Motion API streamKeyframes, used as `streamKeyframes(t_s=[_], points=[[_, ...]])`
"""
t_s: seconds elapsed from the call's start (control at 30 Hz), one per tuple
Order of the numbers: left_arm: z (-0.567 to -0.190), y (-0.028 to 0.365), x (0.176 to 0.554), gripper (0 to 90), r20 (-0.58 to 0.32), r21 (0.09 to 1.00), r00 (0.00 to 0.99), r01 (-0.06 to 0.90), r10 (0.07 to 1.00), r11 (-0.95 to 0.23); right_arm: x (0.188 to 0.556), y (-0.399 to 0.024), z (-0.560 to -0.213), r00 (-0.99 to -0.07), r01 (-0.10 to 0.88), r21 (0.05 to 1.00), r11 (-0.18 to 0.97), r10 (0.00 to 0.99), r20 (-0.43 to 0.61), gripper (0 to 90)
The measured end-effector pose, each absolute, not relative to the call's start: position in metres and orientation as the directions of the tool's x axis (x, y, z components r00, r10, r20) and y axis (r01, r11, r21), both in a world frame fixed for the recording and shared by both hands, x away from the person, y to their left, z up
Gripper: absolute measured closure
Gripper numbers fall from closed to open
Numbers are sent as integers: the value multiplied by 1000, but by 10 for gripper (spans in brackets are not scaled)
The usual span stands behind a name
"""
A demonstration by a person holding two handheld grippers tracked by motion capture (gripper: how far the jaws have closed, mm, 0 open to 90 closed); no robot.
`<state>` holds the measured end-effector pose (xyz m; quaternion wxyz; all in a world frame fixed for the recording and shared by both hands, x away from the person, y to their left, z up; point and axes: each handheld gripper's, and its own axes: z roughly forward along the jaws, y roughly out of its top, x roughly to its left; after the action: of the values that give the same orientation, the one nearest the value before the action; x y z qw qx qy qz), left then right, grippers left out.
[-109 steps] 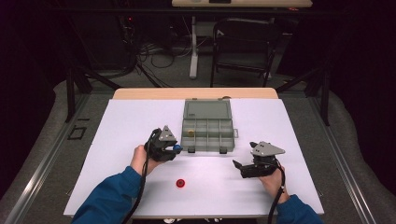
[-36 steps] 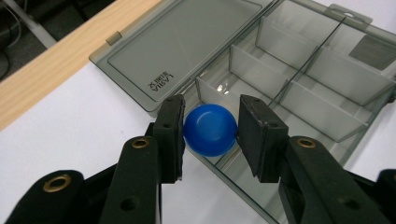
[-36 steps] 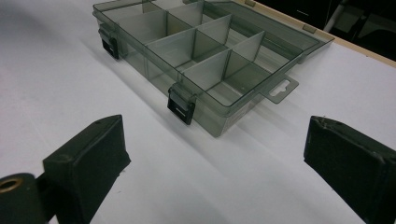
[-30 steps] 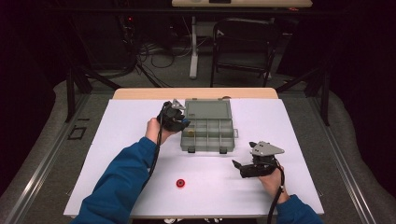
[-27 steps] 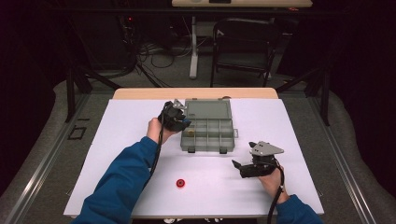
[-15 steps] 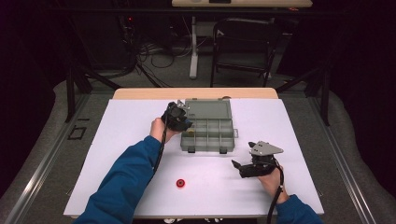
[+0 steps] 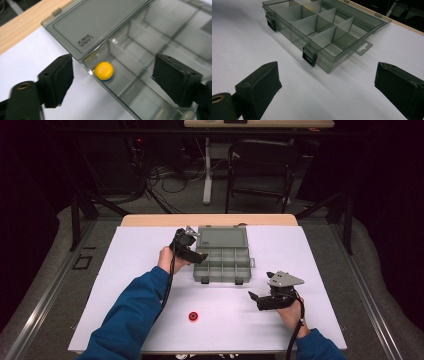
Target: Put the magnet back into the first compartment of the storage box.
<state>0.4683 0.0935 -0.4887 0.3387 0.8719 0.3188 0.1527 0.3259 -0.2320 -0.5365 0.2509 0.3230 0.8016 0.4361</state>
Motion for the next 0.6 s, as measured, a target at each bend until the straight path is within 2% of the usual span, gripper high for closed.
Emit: streamKeyframes(t_s=[0.23,0.6], points=[[-479,104,444,81,69,710,770,409,635,-573,326,-232,-536,-666,294,862,412,735,-124,51],[-479,126,410,40,93,725,776,377,624,-577,325,-234,-535,-664,295,865,406,738,-121,51]])
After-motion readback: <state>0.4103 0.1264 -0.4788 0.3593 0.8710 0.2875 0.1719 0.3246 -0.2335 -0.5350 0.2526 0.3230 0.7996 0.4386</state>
